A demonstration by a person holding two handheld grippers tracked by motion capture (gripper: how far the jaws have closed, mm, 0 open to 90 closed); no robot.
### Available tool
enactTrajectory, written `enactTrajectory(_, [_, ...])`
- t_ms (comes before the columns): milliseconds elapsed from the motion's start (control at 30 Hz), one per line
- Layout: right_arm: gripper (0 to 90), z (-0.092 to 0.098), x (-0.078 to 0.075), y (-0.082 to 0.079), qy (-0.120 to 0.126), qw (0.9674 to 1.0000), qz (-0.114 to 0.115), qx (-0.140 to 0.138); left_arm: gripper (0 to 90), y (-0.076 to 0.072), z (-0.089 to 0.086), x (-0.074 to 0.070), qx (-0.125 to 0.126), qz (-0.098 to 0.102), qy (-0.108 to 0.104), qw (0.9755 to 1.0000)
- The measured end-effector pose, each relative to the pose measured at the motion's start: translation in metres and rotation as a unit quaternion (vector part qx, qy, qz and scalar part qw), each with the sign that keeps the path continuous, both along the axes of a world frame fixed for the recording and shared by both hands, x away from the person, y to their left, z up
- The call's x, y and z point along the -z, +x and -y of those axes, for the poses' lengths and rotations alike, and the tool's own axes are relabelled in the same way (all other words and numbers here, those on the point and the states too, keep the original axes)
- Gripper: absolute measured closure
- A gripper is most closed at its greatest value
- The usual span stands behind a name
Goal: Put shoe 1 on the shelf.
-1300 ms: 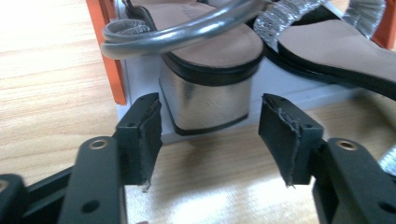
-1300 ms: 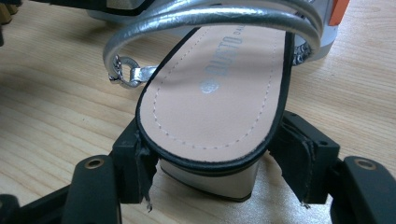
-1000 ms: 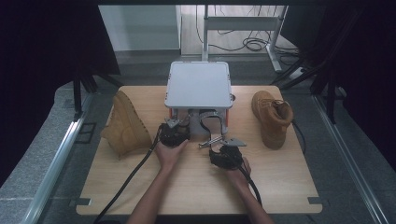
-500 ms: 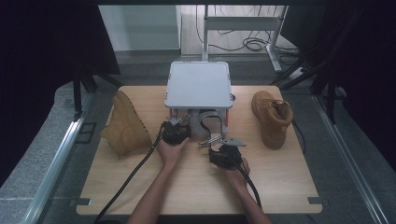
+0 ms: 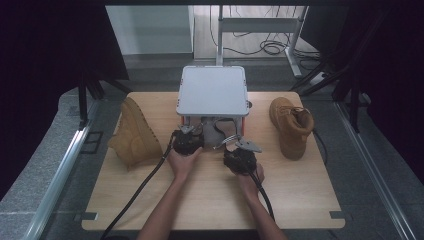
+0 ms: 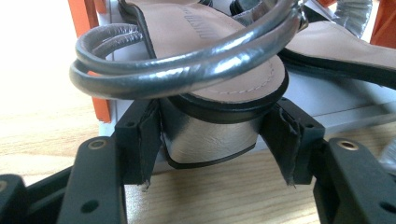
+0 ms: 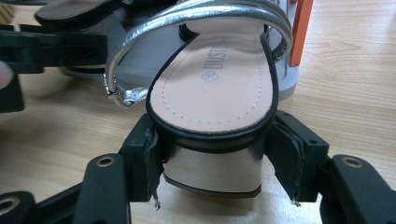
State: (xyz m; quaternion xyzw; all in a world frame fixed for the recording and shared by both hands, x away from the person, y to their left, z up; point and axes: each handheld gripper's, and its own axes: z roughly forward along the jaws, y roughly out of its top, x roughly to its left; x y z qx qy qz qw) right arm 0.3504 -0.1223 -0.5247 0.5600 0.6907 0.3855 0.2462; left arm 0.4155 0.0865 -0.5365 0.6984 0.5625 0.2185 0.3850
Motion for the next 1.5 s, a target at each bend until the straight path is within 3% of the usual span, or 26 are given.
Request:
enactTrajectory(567, [40.6, -0.017, 0.000, 0.037, -0.003, 0.9985, 0.022, 0.050, 39.5, 0.000, -0.001, 0.000, -0.002, -0.003, -0.005, 1.0000])
enactTrajectory(867, [40.7, -0.025, -0.003, 0.058, 0.007, 0.9969, 0.030, 0.073, 39.6, 0.000, -0.001, 0.000, -0.005, -0.002, -0.008, 1.0000])
enactTrajectory(1233, [40.6, -0.035, 0.003, 0.074, -0.007, 0.9966, 0.029, 0.077, 39.6, -0.001, -0.001, 0.001, -0.005, 0.001, -0.009, 0.9999])
enactTrajectory(1500, [39.3, -0.036, 0.010, 0.079, -0.012, 0.9982, 0.017, 0.056, 39.6, -0.002, -0.001, 0.001, -0.006, 0.003, -0.009, 0.9999])
